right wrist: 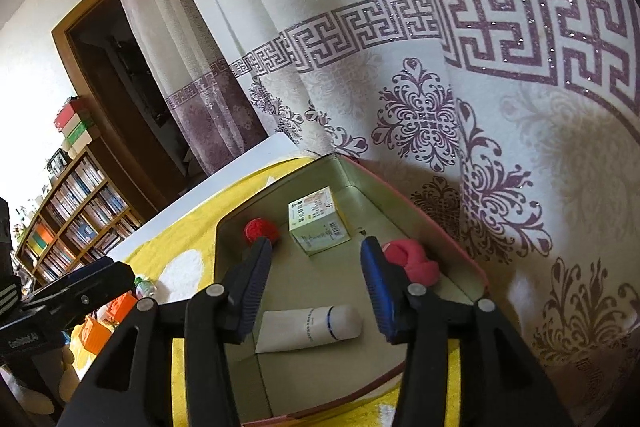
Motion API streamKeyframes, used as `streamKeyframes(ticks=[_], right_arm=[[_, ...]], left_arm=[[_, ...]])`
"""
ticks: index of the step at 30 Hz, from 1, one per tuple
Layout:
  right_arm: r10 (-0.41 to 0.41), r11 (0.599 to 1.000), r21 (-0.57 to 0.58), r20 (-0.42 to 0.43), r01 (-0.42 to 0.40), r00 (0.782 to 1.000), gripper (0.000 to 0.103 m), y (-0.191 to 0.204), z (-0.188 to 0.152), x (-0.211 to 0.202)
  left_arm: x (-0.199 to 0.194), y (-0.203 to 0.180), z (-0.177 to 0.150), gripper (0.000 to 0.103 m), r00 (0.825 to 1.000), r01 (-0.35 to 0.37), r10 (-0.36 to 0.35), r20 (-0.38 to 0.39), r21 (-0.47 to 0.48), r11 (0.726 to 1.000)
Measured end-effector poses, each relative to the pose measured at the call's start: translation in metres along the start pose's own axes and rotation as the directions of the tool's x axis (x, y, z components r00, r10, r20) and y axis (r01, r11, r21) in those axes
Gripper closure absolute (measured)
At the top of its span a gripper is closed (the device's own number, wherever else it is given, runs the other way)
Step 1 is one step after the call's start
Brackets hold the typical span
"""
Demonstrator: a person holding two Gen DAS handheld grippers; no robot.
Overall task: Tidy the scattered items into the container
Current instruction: 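Release the green box into the tin with the left tool while the right tool drops the pink toy, then move the left tool back to the orange rubber cube and close on it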
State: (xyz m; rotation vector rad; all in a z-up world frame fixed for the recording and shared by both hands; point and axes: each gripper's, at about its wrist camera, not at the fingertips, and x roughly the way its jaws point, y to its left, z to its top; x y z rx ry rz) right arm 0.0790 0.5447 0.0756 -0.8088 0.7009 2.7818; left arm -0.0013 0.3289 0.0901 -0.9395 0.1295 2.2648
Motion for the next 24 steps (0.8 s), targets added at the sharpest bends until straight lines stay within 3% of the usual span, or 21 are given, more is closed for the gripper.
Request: streamKeyframes(ticks=[24], right_arm=[[0.050, 0.998, -0.049, -0.023, -0.051, 0.999, 0.052, 0.052, -0.016, 0.001]], left_arm=[[-0.029, 0.068, -0.033, 0.009, 0.998, -0.062, 0.061, -0.014, -0.131, 0.989]])
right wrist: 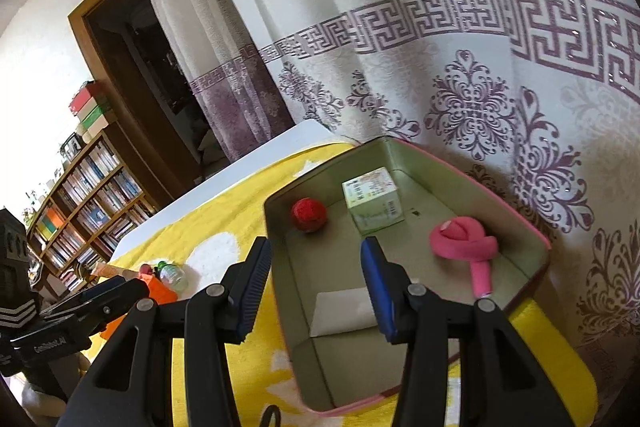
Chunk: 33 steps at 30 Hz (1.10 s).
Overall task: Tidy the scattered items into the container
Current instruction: 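Move the left tool back to the orange rubber cube and close on it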
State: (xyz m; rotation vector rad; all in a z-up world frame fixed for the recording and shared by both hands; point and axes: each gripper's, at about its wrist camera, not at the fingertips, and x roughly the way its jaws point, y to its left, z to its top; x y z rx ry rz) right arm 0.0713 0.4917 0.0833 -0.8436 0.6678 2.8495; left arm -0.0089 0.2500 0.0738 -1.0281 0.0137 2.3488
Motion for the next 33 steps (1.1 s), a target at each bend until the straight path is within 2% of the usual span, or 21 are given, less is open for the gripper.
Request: streamKeyframes(ticks=[12, 16, 25, 29, 33], right_arm=[[0.040, 0.997, -0.065, -0.032, -0.042, 0.999, 0.052, 0.043, -0.007, 0.015], [0.053, 0.995, -0.087, -0.047, -0.057, 0.998, 0.045, 0.058, -0.011, 0.021], [0.089, 0.985, -0.139, -0.105, -0.103, 0.991, 0.040, 0.092, -0.025, 0.041], [0.098, 0.980, -0.160, -0.124, -0.117, 0.987, 0.035, 0.104, -0.031, 0.045], [0.104, 0.975, -0.181, -0.133, -0.127, 0.986, 0.030, 0.115, -0.035, 0.048]], left_arm=[[-0.019, 0.052, -0.013, 0.009, 0.998, -0.060, 0.061, 0.018, -0.083, 0.995], [-0.029, 0.075, -0.017, 0.009, 0.995, -0.090, 0.093, 0.026, -0.115, 0.989], [-0.054, 0.141, -0.032, 0.009, 0.976, -0.198, 0.212, 0.041, -0.222, 0.955], [-0.058, 0.162, -0.038, 0.009, 0.972, -0.217, 0.234, 0.038, -0.254, 0.943], [-0.055, 0.173, -0.041, 0.009, 0.970, -0.229, 0.241, 0.022, -0.237, 0.944]])
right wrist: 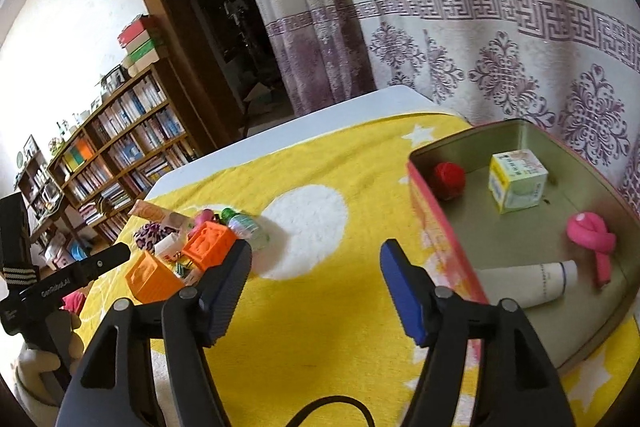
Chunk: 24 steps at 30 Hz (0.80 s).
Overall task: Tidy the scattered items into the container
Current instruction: 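Move the left tool back to the orange rubber cube and close on it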
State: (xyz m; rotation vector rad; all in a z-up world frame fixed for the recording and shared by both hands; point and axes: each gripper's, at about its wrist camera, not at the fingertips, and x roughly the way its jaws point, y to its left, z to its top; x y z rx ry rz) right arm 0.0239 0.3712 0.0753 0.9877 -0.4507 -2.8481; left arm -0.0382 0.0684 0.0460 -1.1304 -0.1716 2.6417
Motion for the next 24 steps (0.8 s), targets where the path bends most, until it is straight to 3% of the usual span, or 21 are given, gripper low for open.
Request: streamKeyframes(ticks=[15, 22, 24], right_arm=[[0.022, 0.999, -0.045, -0.068, -0.025, 0.997, 0.027, 0.023, -0.004, 0.025], [0.040, 0.997, -0.060, -0.105, -0.047, 0.994, 0.027, 0.031, -0.007, 0.039], [0.046, 0.997, -0.063, -0.119, -0.054, 0.992, 0.027, 0.033, -0.010, 0.044]], left_arm=[[0.034, 0.000, -0.015, 0.009, 0.998, -0.025, 0.030, -0.052, 0.106, 0.994], [0.058, 0.008, -0.025, 0.009, 0.992, -0.078, 0.086, -0.093, 0.087, 0.993], [0.056, 0.010, -0.024, 0.019, 0.994, -0.061, 0.067, -0.088, 0.070, 0.996]])
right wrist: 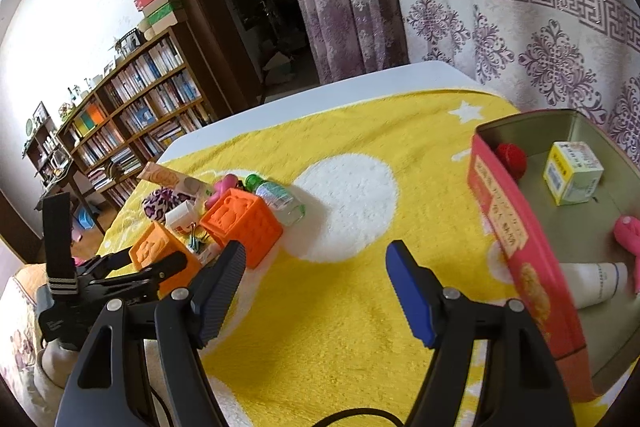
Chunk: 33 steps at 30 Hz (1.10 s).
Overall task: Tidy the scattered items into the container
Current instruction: 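Move the left tool back to the orange rubber cube and close on it, then lift the orange cube with the left tool while the right tool grasps another orange cube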
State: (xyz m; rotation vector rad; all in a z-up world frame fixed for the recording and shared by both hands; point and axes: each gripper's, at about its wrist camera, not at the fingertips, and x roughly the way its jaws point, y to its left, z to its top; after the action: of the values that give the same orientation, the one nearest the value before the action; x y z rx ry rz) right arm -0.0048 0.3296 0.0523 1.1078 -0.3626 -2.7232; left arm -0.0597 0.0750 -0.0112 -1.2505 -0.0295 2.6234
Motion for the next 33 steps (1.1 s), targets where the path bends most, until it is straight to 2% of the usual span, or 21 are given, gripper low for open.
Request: streamKeyframes(ticks=[1, 2, 4, 17, 22, 26, 33], right_arm=[[0.002, 1.000, -0.001, -0.005, -0.002, 1.000, 0.027, 0.000, 0.000, 0.002], [0.006, 1.000, -0.003, -0.012, -0.006, 1.000, 0.027, 0.001, -0.001, 0.004], [0.017, 1.000, -0.001, -0.026, -0.018, 1.000, 0.027, 0.002, -0.001, 0.008], [0.047, 0.996, -0.075, -0.090, -0.054, 0.995, 0.027, 0.031, 0.008, 0.028], [0.057, 0.993, -0.094, -0.117, -0.068, 0.991, 0.023, 0.051, 0.016, 0.044], [0.033, 0.991, -0.123, -0.136, -0.050, 0.990, 0.023, 0.066, 0.021, 0.060], [-0.009, 0.989, -0.146, -0.188, -0.019, 0.982, 0.023, 0.082, 0.032, 0.099]], left_arm=[[-0.002, 0.000, 0.000, 0.038, 1.000, 0.018, -0.018, 0.002, -0.004, 1.000], [-0.004, 0.000, 0.001, 0.039, 1.000, 0.029, -0.029, 0.006, -0.010, 1.000], [-0.008, 0.002, 0.000, 0.039, 1.000, 0.013, -0.013, 0.022, -0.011, 1.000], [-0.033, 0.020, 0.005, 0.039, 0.996, 0.058, -0.051, 0.074, -0.102, 0.993], [-0.035, 0.025, 0.004, 0.039, 0.996, 0.061, -0.052, 0.075, -0.125, 0.990], [-0.035, 0.025, 0.002, 0.039, 0.997, 0.010, -0.001, 0.075, -0.125, 0.992], [-0.037, 0.031, 0.000, 0.039, 0.996, -0.029, 0.041, 0.078, -0.152, 0.988]])
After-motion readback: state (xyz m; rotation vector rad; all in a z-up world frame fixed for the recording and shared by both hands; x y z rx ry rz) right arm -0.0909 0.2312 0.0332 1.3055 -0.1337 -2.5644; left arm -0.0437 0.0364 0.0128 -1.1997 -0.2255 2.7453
